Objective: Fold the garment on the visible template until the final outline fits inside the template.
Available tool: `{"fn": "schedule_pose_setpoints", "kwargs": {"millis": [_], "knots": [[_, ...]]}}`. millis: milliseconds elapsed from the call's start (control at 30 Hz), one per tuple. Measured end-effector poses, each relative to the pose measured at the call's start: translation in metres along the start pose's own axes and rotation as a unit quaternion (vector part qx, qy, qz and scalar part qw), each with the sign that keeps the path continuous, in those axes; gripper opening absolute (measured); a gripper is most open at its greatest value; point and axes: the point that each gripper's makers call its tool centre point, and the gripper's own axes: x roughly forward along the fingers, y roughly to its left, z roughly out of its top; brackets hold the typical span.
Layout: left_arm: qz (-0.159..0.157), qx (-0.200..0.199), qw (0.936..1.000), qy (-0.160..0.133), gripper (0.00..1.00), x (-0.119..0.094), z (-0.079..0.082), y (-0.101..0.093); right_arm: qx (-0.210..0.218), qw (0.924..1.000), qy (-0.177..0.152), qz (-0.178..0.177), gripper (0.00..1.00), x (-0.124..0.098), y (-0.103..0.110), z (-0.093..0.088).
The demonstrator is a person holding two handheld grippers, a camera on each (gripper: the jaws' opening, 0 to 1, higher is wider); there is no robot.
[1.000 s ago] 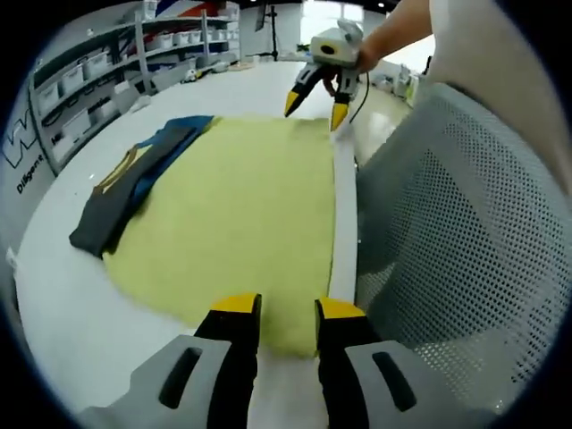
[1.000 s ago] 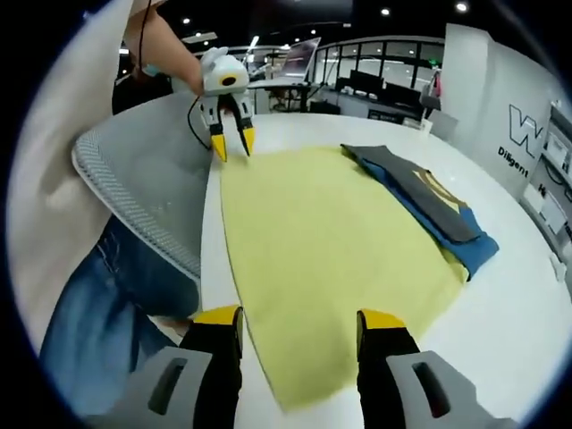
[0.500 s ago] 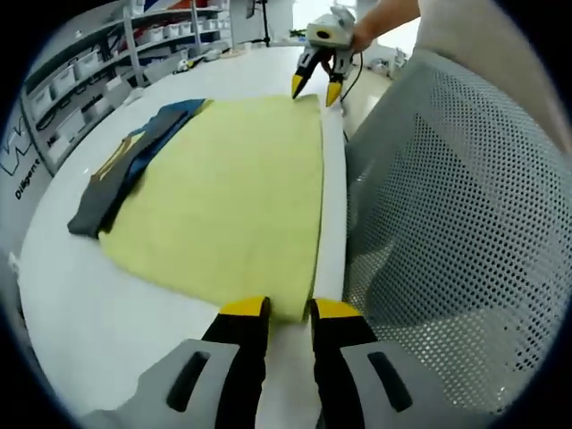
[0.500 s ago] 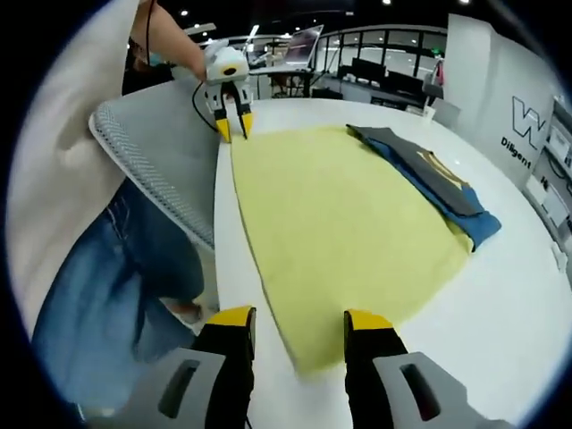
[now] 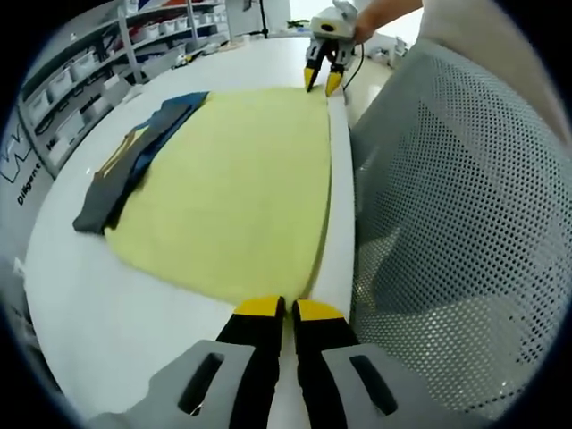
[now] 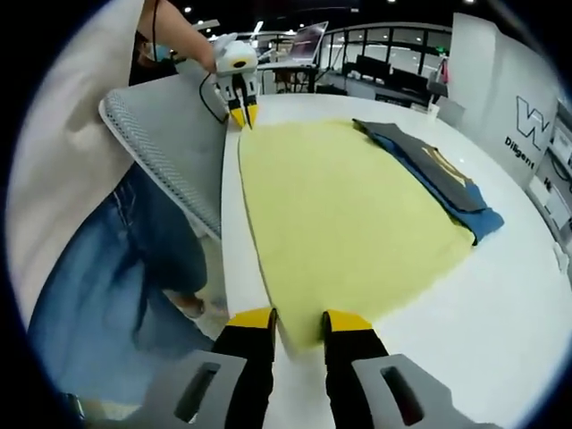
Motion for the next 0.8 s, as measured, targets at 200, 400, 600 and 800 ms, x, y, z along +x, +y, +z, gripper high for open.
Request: {"fn": "schedule_pose_setpoints", "kwargs": {"millis": [200, 400, 600, 800], "knots": [[0.002, -0.002, 1.0, 0.005, 0.03, -0.002, -0.001, 0.001, -0.004, 1.0, 0.004, -0.001, 0.0, -0.001, -0.001, -0.001], [-0.002, -0.008, 1.0, 0.003, 0.02, -0.009, 0.001, 0.003, -0.004, 0.9999, 0.009, 0.006, 0.0, -0.002, 0.001, -0.001], [-0.02, -0.004, 0.9998, 0.001, 0.02, -0.025, 0.008, 0.006, 0.023, 0.9989, 0.009, 0.038, 0.0, -0.012, 0.005, 0.009], [-0.046, -0.006, 0.9989, -0.007, 0.01, -0.048, 0.024, 0.015, 0.032, 0.9974, 0.002, 0.065, 0.0, -0.032, -0.002, 0.028]]}}
